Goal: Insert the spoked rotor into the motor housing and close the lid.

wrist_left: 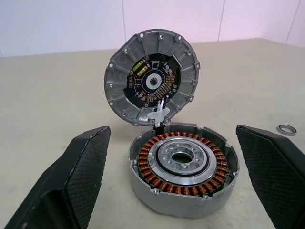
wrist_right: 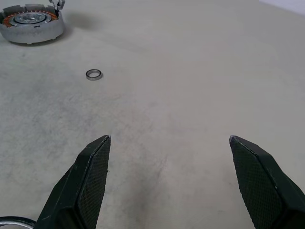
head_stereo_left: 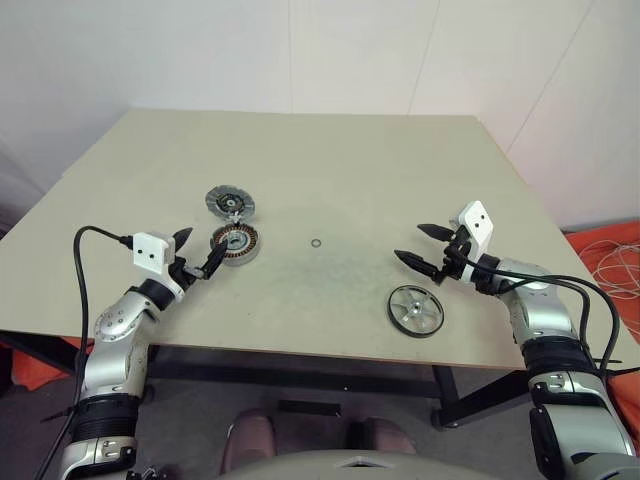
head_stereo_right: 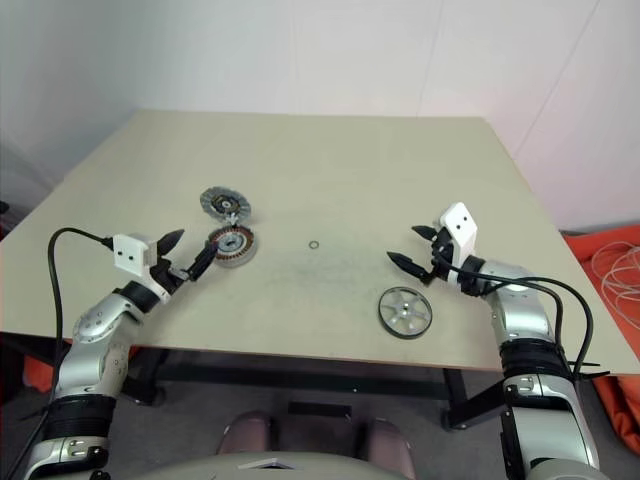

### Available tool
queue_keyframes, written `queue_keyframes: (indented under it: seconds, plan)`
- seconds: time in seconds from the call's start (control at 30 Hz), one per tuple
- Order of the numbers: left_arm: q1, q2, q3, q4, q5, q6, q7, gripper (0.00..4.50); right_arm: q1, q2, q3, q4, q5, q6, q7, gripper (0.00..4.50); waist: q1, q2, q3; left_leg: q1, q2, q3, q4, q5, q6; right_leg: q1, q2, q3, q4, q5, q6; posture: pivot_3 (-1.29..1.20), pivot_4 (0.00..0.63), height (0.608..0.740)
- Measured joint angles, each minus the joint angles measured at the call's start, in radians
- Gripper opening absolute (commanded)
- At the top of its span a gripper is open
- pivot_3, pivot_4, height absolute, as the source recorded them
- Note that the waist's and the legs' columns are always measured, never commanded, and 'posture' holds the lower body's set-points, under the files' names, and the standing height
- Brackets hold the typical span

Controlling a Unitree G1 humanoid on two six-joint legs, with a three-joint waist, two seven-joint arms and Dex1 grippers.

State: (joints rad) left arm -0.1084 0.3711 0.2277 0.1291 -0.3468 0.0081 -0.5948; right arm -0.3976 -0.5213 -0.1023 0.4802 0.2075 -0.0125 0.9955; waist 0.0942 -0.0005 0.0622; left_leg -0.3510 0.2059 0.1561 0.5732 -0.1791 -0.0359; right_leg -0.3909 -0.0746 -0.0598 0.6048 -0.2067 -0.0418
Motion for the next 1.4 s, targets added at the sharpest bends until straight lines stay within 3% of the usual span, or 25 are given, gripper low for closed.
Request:
queue_keyframes:
  seconds: [0.33, 0.7, 0.9, 1.1, 1.4]
  plan:
    - [0.001, 0.0, 0.0, -0.011, 0.0, 0.008, 0.008, 4.48, 0.0, 0.002, 0.001, 0.0, 0.0, -0.001, -0.003, 4.5, 0.0, 0.0, 0.0, 0.0, 0.0, 0.0, 0.0, 0.0, 0.0, 0.0, 0.0, 0.0, 0.0, 0.0, 0.0, 0.0, 0.0, 0.74]
    - [0.009, 0.035, -0.051, -0.075, 0.022, 0.129, 0.019, 4.48, 0.0, 0.004, 0.008, 0.0, -0.001, -0.001, -0.009, 4.5, -0.001, 0.0, 0.0, 0.0, 0.0, 0.0, 0.0, 0.0, 0.0, 0.0, 0.0, 0.0, 0.0, 0.0, 0.0, 0.0, 0.0, 0.74]
    - [-0.034, 0.181, -0.143, -0.147, 0.086, 0.246, -0.043, 4.48, 0.0, 0.004, 0.014, -0.001, -0.003, -0.001, -0.005, 4.5, 0.0, 0.0, 0.0, 0.0, 0.0, 0.0, 0.0, 0.0, 0.0, 0.0, 0.0, 0.0, 0.001, 0.0, 0.0, 0.0, 0.0, 0.74]
    - [-0.181, 0.38, -0.304, -0.179, 0.169, 0.386, -0.227, 4.48, 0.014, 0.001, 0.045, -0.079, 0.018, 0.043, 0.064, 4.5, -0.001, 0.001, 0.0, 0.001, 0.0, 0.0, 0.0, 0.0, 0.0, 0.0, 0.0, 0.001, 0.001, 0.0, 0.0, 0.0, 0.0, 0.74]
    - [-0.406, 0.524, -0.52, -0.105, 0.278, 0.484, -0.508, 4.48, 0.022, -0.034, 0.081, -0.175, 0.029, 0.077, 0.138, 4.5, -0.001, 0.001, 0.0, 0.001, 0.0, 0.0, 0.0, 0.0, 0.0, -0.001, 0.0, 0.001, 0.001, 0.0, -0.001, 0.0, 0.0, 0.74]
